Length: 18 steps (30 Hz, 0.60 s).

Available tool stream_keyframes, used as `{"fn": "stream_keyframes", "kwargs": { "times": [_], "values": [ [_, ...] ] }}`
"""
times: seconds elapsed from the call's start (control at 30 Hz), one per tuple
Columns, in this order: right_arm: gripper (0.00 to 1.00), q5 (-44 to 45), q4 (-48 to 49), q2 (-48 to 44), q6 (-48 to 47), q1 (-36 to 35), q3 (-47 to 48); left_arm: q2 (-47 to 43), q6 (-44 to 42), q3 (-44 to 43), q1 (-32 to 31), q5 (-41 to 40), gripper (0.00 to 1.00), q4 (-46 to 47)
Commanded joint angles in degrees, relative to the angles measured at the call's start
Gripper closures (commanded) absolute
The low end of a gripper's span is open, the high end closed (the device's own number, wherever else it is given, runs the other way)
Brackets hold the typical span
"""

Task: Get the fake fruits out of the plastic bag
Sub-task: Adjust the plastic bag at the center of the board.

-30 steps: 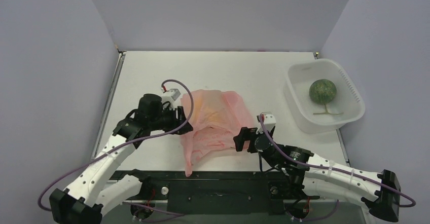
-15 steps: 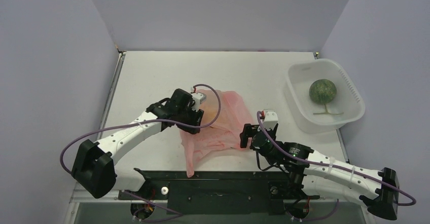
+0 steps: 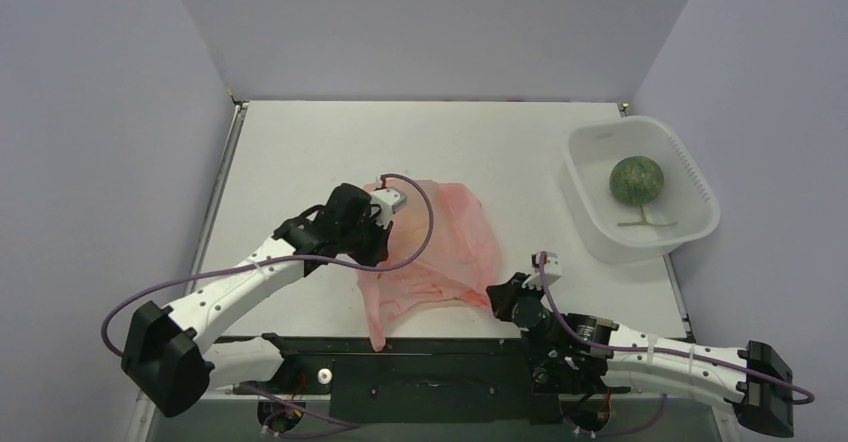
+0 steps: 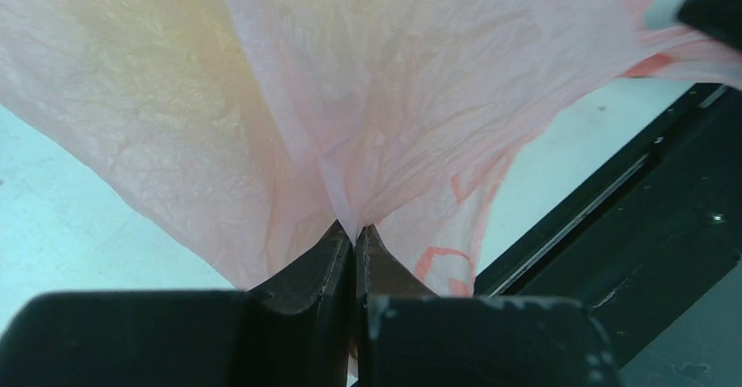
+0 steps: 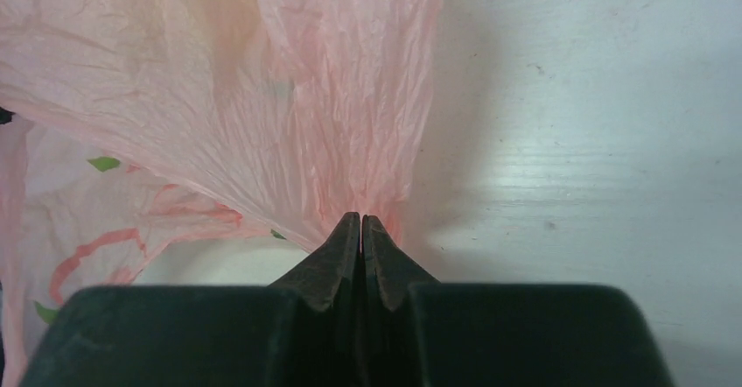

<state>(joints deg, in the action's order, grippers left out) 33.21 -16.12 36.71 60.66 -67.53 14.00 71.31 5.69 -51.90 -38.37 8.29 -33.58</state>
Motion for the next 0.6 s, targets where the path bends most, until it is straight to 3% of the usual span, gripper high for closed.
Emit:
{"fn": "stream_keyframes", "kwargs": {
  "times": [0.0, 0.07, 0.2, 0.33, 0.37, 0.43, 0.57],
  "values": [
    [1.00, 6.7, 23.2, -4.8, 4.5, -1.4, -9.9, -9.1, -0.5, 1.8, -0.1, 1.0, 1.00, 7.0],
    [1.00, 8.1, 24.4, -3.9, 2.5, -1.4, -8.4, -12.0, -0.3, 3.1, -0.2, 2.5, 1.00, 9.2],
    [0.93, 6.7, 8.8, 2.8, -3.3, -1.6, 2.5, -15.7, -0.6, 5.5, -0.3, 5.7, 1.00, 13.6],
    [0.62, 8.0, -0.3, 6.4, -10.2, -2.5, 10.7, -16.4, -0.6, 6.5, -0.3, 5.0, 1.00, 15.3],
    [0.46, 8.0, -1.1, 6.8, -11.5, -2.6, 12.6, -16.0, -0.9, 6.1, -0.3, 5.3, 1.00, 14.6],
    [0.28, 8.1, -4.0, 7.9, -15.6, -2.5, 15.6, -14.7, -1.8, 4.9, -0.4, 6.0, 1.00, 12.9],
    [0.12, 8.9, -10.6, 10.2, -21.2, -2.7, 24.3, -15.4, -2.9, 5.5, -0.2, 5.4, 1.00, 13.7]
  ]
}}
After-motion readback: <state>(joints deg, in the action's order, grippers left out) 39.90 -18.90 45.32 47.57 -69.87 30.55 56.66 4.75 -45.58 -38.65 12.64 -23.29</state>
